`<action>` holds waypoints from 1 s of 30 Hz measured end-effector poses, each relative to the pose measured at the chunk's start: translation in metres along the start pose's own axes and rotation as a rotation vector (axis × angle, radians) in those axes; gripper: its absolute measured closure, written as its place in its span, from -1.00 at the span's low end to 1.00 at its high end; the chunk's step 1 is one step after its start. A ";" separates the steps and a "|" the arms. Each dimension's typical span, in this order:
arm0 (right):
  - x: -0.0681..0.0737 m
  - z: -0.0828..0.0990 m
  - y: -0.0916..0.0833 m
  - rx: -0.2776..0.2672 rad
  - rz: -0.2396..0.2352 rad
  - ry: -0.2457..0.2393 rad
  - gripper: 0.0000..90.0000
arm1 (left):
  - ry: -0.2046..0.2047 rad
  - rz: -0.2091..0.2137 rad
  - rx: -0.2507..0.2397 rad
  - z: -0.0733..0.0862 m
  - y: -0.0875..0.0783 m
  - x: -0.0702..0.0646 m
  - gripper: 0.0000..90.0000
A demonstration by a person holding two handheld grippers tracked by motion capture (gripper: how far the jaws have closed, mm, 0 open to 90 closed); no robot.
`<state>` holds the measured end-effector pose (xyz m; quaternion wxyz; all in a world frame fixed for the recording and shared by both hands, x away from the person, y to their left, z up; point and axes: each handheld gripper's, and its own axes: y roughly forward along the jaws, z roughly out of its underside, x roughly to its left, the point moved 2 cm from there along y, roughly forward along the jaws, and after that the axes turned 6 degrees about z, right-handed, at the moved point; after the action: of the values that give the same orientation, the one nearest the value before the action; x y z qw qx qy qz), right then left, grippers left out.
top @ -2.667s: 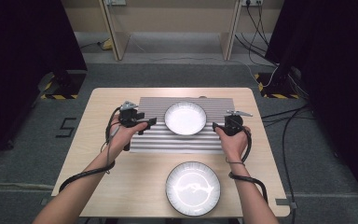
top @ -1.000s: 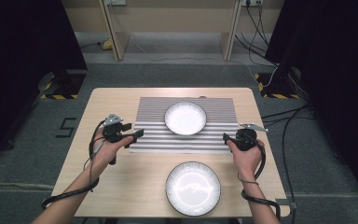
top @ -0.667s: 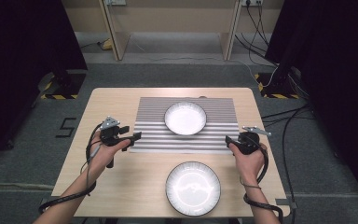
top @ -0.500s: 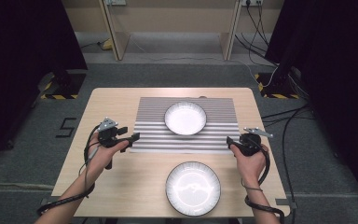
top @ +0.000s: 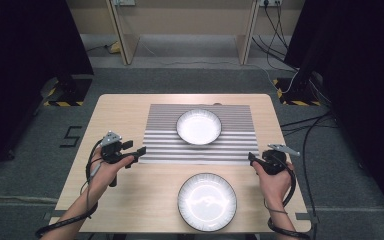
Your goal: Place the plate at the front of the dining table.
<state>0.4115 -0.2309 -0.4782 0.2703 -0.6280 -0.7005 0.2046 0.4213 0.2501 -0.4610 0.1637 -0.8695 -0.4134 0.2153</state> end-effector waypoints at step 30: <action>-0.031 0.033 -0.030 0.003 0.050 0.025 -0.04 | -0.027 -0.032 -0.002 0.031 -0.032 0.009 -0.27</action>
<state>0.3694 -0.2636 -0.4887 0.2749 -0.6475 -0.6807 0.2045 0.3897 0.2801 -0.4746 0.1608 -0.8598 -0.4297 0.2241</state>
